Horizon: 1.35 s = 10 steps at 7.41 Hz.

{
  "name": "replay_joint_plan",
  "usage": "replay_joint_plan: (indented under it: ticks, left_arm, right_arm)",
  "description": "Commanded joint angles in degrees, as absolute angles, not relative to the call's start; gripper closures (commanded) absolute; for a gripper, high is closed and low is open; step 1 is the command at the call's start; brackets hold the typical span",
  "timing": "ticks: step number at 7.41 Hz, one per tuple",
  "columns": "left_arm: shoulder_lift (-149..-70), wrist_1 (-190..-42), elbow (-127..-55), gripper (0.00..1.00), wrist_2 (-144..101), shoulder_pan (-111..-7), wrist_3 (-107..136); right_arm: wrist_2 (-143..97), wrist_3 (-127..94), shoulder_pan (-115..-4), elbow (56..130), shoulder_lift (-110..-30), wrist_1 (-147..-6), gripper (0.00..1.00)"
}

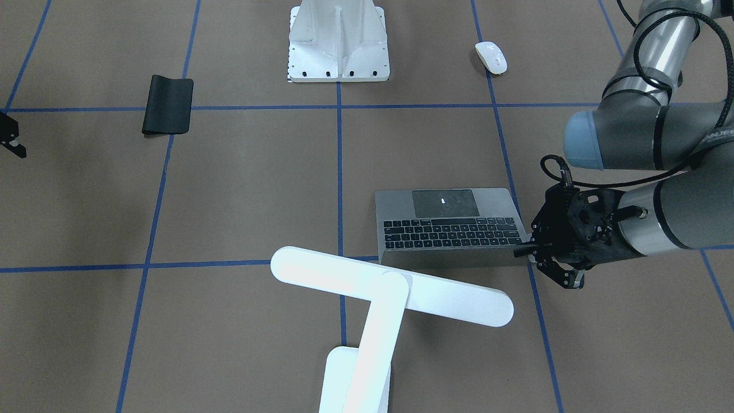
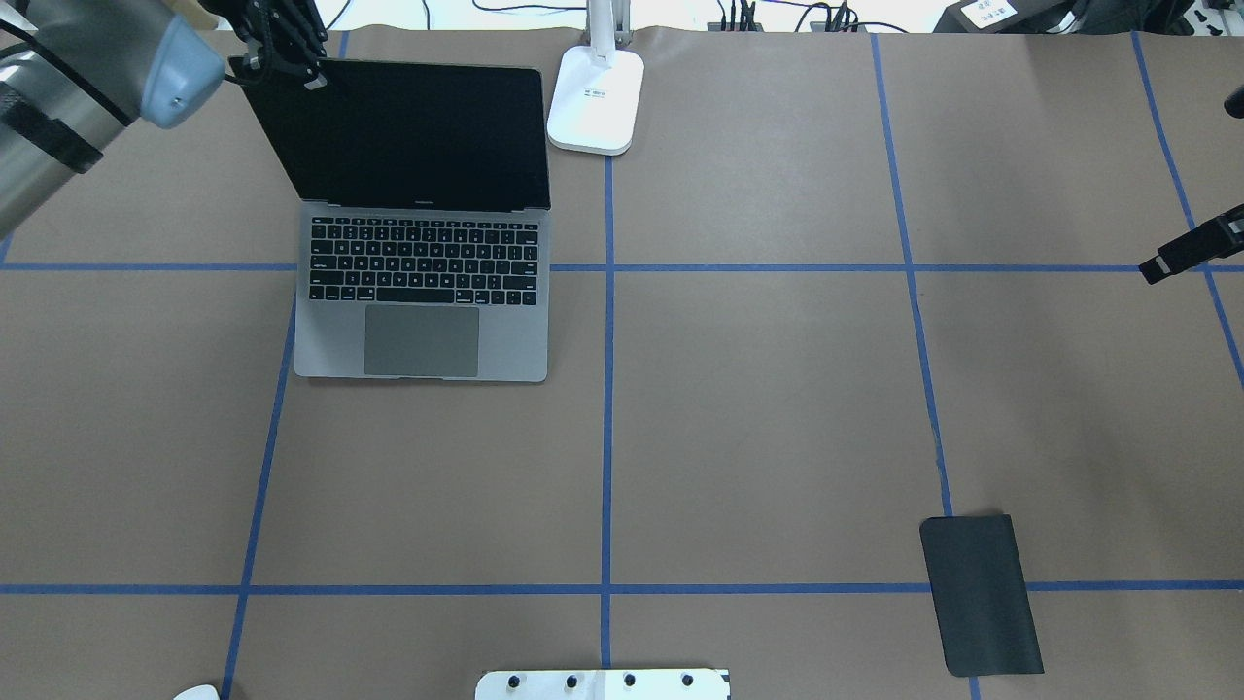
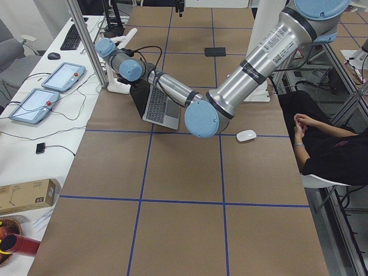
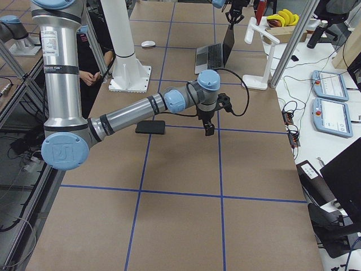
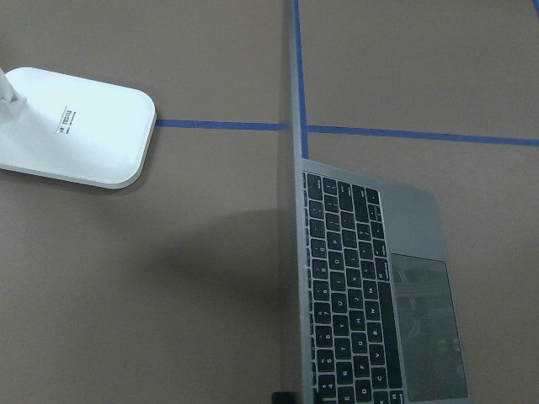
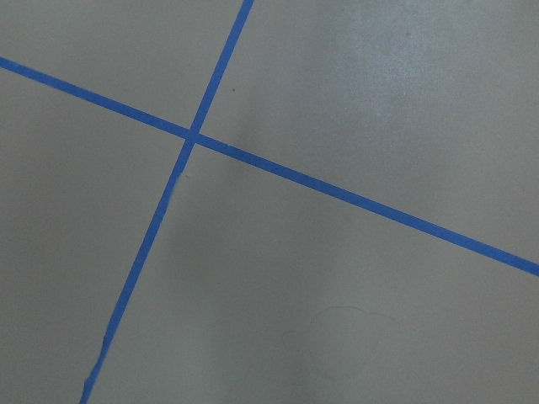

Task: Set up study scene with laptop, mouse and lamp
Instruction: 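Push the laptop farther toward the white lamp base with the left gripper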

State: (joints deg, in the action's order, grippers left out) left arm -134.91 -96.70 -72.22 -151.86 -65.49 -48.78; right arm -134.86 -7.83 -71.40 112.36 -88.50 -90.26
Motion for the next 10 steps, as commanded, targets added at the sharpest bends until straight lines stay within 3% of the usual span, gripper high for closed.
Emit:
replay_joint_plan:
  ticks: [1, 10]
  left_arm:
    - [-136.2, -101.1, -67.6, 0.94, -151.8, -64.4, -48.2]
    - [-135.9, -103.9, -66.6, 0.92, -150.0, -63.5, -47.8]
  right_arm:
    - [-134.7, -7.7, -71.3, 112.1, -88.5, -90.2, 0.0]
    - [-134.6, -7.7, -70.7, 111.4, -88.1, -88.9, 0.0]
